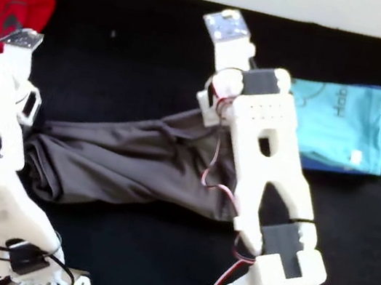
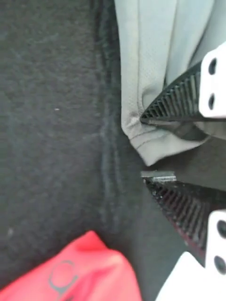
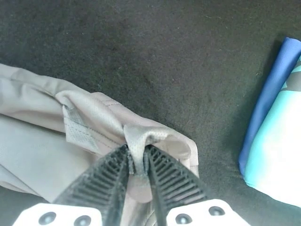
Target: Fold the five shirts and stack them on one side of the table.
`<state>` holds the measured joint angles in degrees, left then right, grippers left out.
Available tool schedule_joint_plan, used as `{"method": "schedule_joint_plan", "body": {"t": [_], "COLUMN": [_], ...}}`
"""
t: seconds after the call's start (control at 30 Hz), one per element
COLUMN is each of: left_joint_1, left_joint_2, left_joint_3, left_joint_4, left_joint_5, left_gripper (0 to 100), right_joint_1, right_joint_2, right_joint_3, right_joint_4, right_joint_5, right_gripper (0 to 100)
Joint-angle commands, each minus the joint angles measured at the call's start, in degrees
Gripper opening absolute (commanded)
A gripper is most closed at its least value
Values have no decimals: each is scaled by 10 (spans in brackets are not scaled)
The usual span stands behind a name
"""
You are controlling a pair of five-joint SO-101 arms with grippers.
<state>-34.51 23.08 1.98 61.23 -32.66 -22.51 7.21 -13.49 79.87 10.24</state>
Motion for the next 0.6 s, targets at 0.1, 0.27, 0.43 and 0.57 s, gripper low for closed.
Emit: {"method": "schedule_joint_plan", "body": {"t": [0.1,0.27,0.43,0.57], "left_joint_1": [34,48,39,21], "left_joint_2": [40,62,58,29], "left_joint_3": [-54,-55,-58,-87], "left_joint_4": [34,67,89,127], "left_joint_5": [6,5,5,5], "left_gripper": [170,153,22,9], "right_joint_1": [-4,-3,-2,2], "right_joint_2": [-1,-1,-3,-7], "right_joint_3": [-22,-22,-22,-37], "right_joint_4": [3,3,4,17], "right_joint_5": [-4,-4,-4,-4], "right_gripper": [5,5,5,5]}}
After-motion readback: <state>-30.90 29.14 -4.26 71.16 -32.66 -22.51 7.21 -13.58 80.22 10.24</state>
